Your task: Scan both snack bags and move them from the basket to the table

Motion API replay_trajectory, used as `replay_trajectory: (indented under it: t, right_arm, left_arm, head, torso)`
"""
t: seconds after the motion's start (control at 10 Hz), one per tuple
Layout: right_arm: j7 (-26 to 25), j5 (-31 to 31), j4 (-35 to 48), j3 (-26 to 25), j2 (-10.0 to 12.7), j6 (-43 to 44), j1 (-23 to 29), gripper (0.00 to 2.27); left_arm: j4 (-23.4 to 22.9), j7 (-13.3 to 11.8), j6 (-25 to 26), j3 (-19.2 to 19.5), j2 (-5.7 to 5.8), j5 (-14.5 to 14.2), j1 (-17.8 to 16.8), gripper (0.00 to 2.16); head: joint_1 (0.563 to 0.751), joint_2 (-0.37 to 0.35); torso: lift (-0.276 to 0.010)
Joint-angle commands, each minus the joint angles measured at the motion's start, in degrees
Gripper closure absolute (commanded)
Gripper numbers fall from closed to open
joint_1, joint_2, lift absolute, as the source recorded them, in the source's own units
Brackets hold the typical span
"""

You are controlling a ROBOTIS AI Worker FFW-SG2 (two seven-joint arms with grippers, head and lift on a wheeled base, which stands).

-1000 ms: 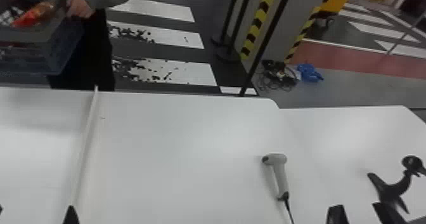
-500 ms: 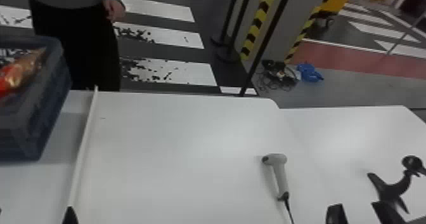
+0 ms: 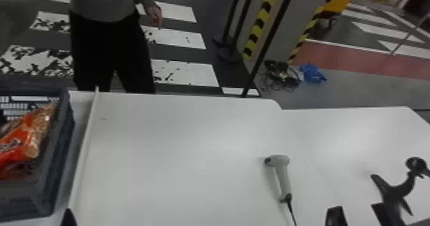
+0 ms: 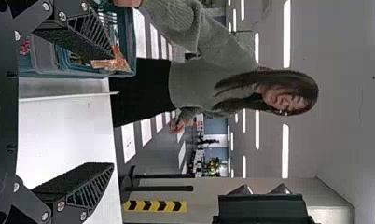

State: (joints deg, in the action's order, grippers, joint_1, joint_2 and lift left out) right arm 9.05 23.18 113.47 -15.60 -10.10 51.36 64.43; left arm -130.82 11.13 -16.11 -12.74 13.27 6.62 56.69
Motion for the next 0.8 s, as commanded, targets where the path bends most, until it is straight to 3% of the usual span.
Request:
replay_trajectory:
  t: [0.0,0.2,0.5,0.7]
  right_arm:
    - [0.00,-0.06,0.00,0.04,-0.01,0.01,-0.01,0.11]
    - [0.35,-0.50,0.00,0.04,-0.01,0.18,-0.01,0.11]
    - [0.35,-0.94,0.00,0.13,-0.01,0.18,0.08,0.11]
    - [0.35,-1.20,-0.18,0.04,-0.27,0.18,0.25,0.11]
  left_arm:
    - [-0.14,0.38,-0.10,0.00,0.01,0.06,0.00,0.19]
    - [-0.58,-0.14,1.49,1.05,-0.08,-0.82,-0.44,0.19]
    - [-2.95,-0.14,13.44,1.67,-0.35,-1.70,-3.69,0.19]
    - [-4.79,-0.67,18.54,3.16,-0.43,-3.10,-5.36,0.19]
  head:
    - [0.695,-0.350]
    - [0.695,-0.350]
    - [0.695,-0.350]
    - [0.695,-0.350]
  torso:
    - [-0.098]
    - [-0.098]
    - [-0.098]
    - [-0.098]
